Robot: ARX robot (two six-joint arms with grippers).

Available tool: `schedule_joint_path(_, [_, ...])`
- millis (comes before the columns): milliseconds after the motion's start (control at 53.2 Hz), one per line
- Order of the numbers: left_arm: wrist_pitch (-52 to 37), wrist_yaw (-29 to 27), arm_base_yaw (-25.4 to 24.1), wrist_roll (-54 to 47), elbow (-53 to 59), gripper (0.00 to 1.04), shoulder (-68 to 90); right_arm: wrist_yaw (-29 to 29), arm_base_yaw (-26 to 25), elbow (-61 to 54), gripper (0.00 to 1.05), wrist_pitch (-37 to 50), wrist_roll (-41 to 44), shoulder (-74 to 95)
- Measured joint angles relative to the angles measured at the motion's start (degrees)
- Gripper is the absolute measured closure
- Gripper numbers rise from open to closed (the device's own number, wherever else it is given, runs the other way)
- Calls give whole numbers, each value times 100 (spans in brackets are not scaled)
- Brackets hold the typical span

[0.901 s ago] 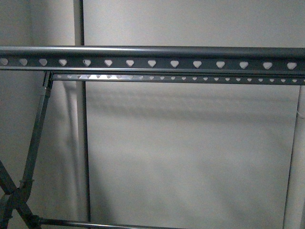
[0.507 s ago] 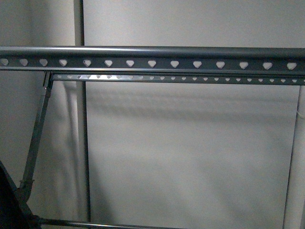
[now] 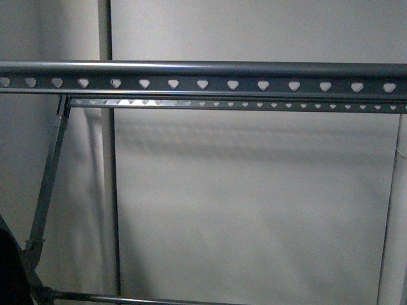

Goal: Hang clothes on hanger

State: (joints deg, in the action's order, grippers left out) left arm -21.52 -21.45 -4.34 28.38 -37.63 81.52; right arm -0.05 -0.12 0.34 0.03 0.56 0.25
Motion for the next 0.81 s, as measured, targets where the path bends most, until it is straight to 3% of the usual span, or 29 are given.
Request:
schedule_joint_path(207, [-254,-323,203,35,-605,7,542,-2,0,0,7,0,0,0])
schedule_joint_path(357, [363,-590,173,278,-1121,7,1108,0,0,0,7,0,0,0])
schedule_joint_path(563, [450,-704,46,365,-1567,7,1631,0,0,0,7,0,0,0])
schedule_joint_path(808, [791,-800,-55,470,-1921,52,1845,0,0,0,7,0,0,0])
